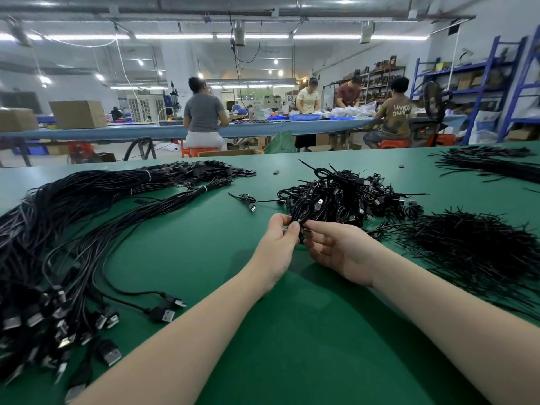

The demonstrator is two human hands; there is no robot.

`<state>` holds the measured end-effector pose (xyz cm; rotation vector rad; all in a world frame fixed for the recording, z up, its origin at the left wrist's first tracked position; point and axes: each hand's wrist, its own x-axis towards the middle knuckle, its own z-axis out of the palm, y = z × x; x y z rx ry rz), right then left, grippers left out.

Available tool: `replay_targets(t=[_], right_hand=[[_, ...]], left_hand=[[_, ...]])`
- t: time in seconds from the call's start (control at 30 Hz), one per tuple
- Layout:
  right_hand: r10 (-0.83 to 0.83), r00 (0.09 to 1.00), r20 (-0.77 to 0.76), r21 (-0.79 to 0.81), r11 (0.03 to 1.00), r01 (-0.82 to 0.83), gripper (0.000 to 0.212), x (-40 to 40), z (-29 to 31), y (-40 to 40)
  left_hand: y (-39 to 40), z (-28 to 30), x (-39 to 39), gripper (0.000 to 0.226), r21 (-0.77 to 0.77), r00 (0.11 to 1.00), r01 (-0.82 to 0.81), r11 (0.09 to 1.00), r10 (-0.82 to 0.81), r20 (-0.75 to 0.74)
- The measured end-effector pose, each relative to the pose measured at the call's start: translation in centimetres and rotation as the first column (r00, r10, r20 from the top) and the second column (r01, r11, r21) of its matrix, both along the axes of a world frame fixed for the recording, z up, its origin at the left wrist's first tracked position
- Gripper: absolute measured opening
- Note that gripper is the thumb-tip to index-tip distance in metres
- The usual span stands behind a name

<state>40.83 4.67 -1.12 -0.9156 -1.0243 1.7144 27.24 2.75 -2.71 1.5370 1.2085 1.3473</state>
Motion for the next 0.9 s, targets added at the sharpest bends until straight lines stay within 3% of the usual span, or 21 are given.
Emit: replay_targets(t=[0.3, 0.47, 0.57, 0.67, 0.77, 0.9], right_hand=[[0.039, 0.991, 0.127, 0.027, 0.999, -0.043, 0.005, 0.38, 0.20, 0.00], [-0.077, 0.960, 0.271, 0.282, 0.959, -0.002, 0.014, 0.28, 0.10, -0.13], [-0.342, 0.792, 0.506, 0.568, 0.823, -0.008, 0.009, 0.18, 0.25, -0.03], [-0.562, 0.599, 0.571, 0.742, 0.666, -0.083, 0.012, -0.14, 0.37, -0.11], [-0.638, 0.550, 0.538, 0.811, 0.569, -0.133, 0.008, -0.27, -0.07, -0.49], [-0.698, 0.552, 0.457, 0.846, 0.532, -0.027, 0.010, -0.19, -0.45, -0.52]], left_hand=[[-0.06, -0.06, 0.03, 0.009, 0.001, 0.999, 0.001, 1.000, -0.001, -0.040], [-0.18, -0.15, 0.18, 0.005, 0.007, 0.998, -0.031, 0.999, 0.031, -0.049], [-0.09, -0.23, 0.28, 0.007, 0.001, 0.998, -0.061, 0.998, 0.061, -0.032], [0.30, -0.38, 0.07, 0.014, -0.013, 0.990, -0.123, 0.992, 0.122, -0.076], [0.27, -0.44, -0.10, 0.022, -0.029, 0.983, -0.154, 0.988, 0.150, -0.103], [-0.16, -0.10, -0.08, 0.046, -0.071, 0.989, -0.088, 0.994, 0.078, -0.123]])
